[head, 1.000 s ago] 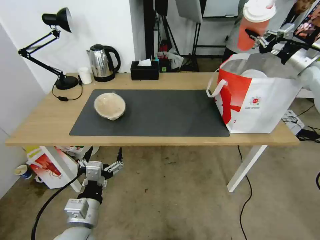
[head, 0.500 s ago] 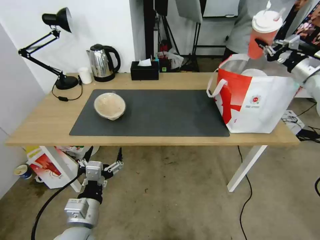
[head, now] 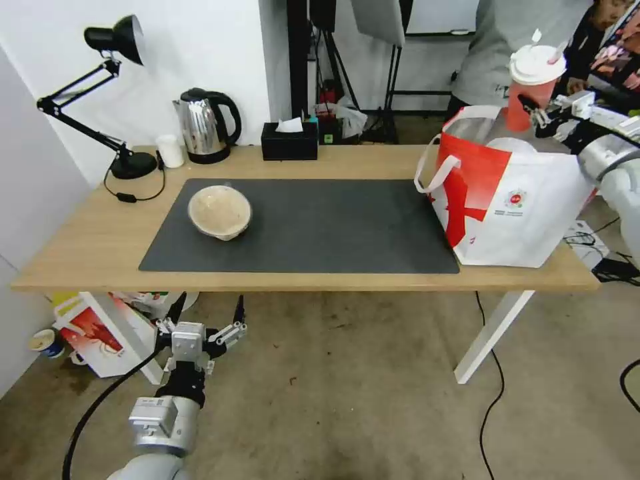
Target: Pick up the trash from the table and place it into the takeout bag.
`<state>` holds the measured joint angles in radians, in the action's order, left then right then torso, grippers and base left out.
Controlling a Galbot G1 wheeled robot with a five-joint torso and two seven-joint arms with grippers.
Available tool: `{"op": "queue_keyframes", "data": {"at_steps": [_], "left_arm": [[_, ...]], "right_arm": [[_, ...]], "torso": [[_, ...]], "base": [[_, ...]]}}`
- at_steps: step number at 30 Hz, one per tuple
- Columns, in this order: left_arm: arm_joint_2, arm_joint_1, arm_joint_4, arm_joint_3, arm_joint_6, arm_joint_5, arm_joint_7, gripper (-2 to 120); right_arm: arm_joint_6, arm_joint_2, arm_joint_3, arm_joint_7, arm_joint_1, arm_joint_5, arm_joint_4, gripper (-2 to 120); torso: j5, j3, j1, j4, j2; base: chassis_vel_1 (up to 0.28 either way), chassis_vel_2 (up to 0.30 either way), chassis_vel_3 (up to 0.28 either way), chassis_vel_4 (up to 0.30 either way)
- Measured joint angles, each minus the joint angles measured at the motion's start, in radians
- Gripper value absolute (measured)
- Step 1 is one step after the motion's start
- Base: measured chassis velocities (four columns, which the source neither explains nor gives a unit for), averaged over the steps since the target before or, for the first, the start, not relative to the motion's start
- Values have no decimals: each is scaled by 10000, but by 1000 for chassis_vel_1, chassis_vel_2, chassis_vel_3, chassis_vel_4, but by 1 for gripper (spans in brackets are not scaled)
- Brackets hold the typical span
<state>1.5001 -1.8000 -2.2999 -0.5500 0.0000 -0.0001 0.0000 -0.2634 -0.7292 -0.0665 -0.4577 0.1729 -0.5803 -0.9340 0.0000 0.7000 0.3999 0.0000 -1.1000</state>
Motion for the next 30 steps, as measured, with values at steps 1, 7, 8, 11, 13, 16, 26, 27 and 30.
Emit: {"op": "queue_keyframes", "data": {"at_steps": [1,7,8,11,13,16,26,27,30], "left_arm": [[0,0,0,1,0,0,0,100],[0,0,0,0,0,0,0,100],[0,0,0,0,0,0,0,100],[0,0,0,0,0,0,0,100],[-1,0,0,0,0,0,0,100],[-1,0,0,0,0,0,0,100],[0,0,0,0,0,0,0,100],[0,0,0,0,1,0,0,100],[0,0,0,1,0,0,0,100]], "right_arm": [[42,19,64,180,18,0,-164,6],[546,373,411,777,98,-147,-989,35],[652,483,476,795,108,-260,-1156,41],[862,675,565,878,190,-593,-1502,50],[1252,1019,674,1093,403,-1304,-2173,60],[1767,1433,790,1500,645,-2276,-3034,68],[3283,2954,430,2586,1654,-4503,-5977,99],[3495,3301,105,2738,2005,-4810,-6444,100],[3652,3637,-304,2827,2427,-5081,-6889,100]], "torso": [[1,0,1,0,0],[0,0,1,0,0],[0,0,0,1,0],[-1,-1,1,1,0],[1,0,1,0,0],[2,0,1,-2,0],[0,-1,1,-1,0],[3,-1,0,0,0],[-1,-1,0,0,0]], "base": [[0,0,0,0],[0,0,0,0],[0,0,0,0],[0,0,0,0],[0,0,0,0],[0,0,0,0],[0,0,0,0],[0,0,0,0],[0,0,0,0]]}}
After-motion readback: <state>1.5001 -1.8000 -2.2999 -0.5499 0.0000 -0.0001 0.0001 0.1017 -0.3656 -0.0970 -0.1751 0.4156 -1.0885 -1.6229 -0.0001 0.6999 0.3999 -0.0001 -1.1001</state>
